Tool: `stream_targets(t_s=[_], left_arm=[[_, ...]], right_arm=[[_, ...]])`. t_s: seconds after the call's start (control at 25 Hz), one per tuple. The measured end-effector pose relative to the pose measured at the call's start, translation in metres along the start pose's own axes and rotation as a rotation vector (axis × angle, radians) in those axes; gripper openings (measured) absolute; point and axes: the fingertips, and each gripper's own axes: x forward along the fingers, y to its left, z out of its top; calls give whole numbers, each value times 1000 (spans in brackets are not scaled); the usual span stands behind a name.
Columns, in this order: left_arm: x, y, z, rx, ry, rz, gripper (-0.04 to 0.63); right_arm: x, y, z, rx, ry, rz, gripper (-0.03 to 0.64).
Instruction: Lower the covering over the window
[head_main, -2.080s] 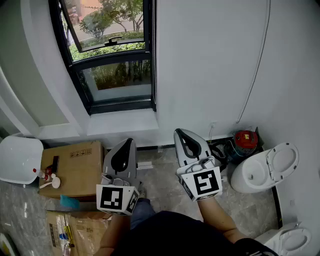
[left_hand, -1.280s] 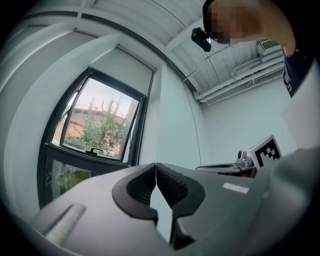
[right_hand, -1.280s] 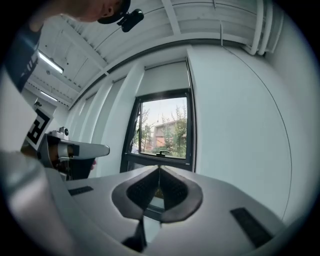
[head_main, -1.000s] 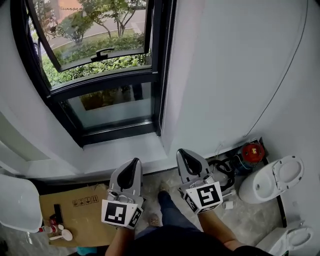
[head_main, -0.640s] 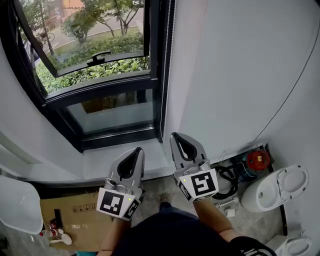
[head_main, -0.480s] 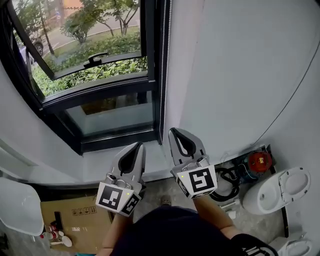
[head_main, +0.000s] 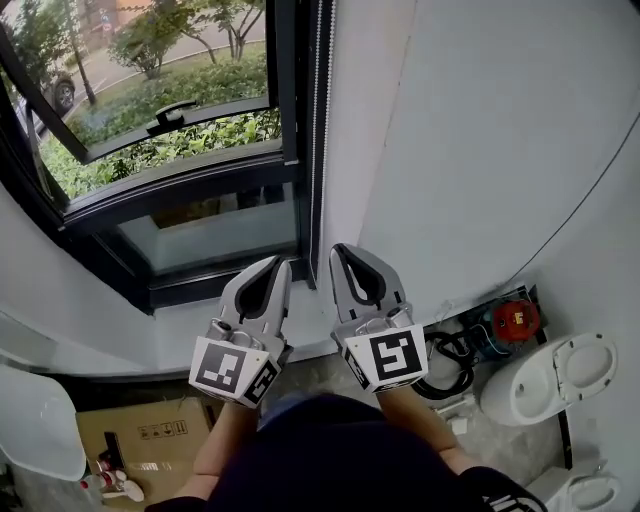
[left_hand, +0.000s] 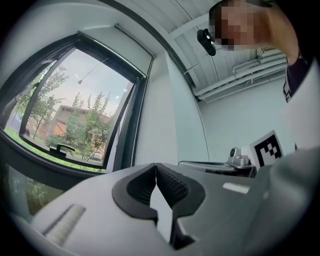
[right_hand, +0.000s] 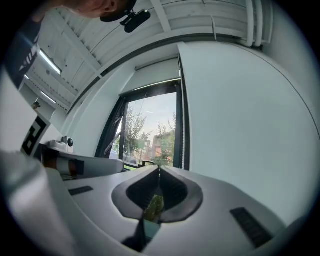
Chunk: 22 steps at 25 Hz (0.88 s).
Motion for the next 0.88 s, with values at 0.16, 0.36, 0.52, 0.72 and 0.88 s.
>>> stream_targets(t_s=[0.16,0.36,0.52,0.72,0.88], left_arm=[[31,16,-2,-2,19,-49,-12],[65,36,-6,28,46,-130,-11],[88,52,-11,31,57,-166,-11],[116,61,-16,33,67,-239,52],[138,67,-28,33,91,-251,97]], right_arm=[[17,0,4,-21,28,-31,14],[41,-1,6,-46,45,-80,14],[56,-4,2,-56,75,-126,14],[71,-8,1,-99,85,-165,14],[75,-17,-2,-89,91,-202,14]])
